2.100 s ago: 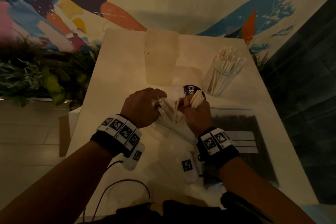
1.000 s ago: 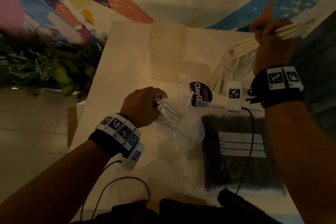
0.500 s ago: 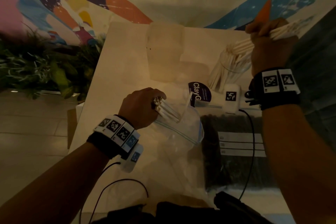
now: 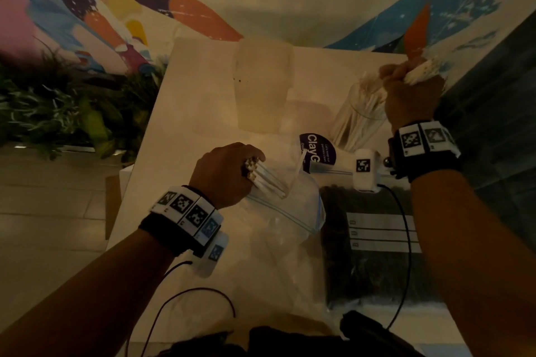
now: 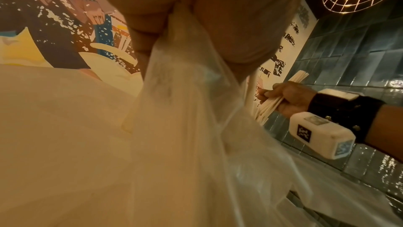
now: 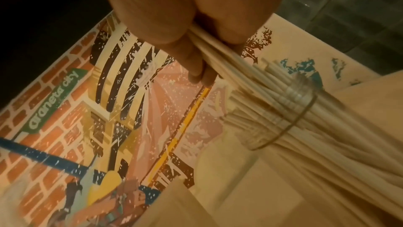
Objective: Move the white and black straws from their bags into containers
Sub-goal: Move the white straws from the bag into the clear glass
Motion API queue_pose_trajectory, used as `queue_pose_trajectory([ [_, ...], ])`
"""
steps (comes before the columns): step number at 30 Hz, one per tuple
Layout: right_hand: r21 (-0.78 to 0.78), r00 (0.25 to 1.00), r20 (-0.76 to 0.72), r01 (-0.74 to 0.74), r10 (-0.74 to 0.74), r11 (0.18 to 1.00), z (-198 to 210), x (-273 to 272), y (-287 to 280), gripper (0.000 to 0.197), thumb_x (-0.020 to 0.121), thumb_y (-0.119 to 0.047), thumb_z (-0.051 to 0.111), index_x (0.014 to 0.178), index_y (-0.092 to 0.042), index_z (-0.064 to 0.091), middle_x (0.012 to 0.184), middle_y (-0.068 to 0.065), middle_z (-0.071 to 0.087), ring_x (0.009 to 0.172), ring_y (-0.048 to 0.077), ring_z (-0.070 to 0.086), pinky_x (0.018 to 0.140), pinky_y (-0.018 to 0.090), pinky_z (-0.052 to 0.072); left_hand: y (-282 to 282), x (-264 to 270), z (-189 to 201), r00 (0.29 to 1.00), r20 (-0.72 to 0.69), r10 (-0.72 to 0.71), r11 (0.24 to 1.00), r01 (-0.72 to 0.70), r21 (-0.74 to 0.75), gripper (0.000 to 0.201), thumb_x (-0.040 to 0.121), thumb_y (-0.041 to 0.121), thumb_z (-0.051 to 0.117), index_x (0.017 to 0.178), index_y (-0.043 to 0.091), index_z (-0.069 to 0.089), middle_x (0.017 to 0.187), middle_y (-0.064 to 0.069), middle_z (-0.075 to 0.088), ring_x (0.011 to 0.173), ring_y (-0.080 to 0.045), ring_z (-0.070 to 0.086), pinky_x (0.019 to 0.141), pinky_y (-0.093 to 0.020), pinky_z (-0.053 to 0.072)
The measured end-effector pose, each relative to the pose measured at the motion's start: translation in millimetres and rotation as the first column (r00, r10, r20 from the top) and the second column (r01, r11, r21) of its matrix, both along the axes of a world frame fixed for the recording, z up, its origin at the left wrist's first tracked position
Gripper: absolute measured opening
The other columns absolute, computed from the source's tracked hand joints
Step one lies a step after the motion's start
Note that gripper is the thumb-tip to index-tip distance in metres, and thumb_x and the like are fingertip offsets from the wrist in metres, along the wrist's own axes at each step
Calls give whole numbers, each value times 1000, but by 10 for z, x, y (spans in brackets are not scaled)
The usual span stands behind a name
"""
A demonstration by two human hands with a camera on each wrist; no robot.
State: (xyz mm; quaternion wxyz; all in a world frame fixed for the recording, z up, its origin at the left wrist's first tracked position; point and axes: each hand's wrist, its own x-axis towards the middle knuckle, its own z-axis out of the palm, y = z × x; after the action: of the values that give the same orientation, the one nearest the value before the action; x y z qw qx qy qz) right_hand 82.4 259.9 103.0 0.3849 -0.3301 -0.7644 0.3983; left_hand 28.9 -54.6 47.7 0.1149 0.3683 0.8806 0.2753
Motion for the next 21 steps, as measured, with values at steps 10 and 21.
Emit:
queue_pose_trajectory([
  [10,21,865,493,98,-95,995,-367,-90,332,86,83,-63,48,146,-12,22,154,15,22,140,32,25,114,54,20,0,-7,0,1000,8,6,1000,-6,-29,45,65,31,48,107,32,64,104,4,66,88,-28,61,71,-39,51],
  [21,342,797,587,-86,-141,936,-223,-132,256,58,92,-62,32,137,-27,38,155,14,18,141,39,18,112,59,15,-5,-6,-19,1000,-2,18,1000,-18,-5,41,67,30,52,106,33,65,102,5,67,87,-27,62,70,-36,50],
])
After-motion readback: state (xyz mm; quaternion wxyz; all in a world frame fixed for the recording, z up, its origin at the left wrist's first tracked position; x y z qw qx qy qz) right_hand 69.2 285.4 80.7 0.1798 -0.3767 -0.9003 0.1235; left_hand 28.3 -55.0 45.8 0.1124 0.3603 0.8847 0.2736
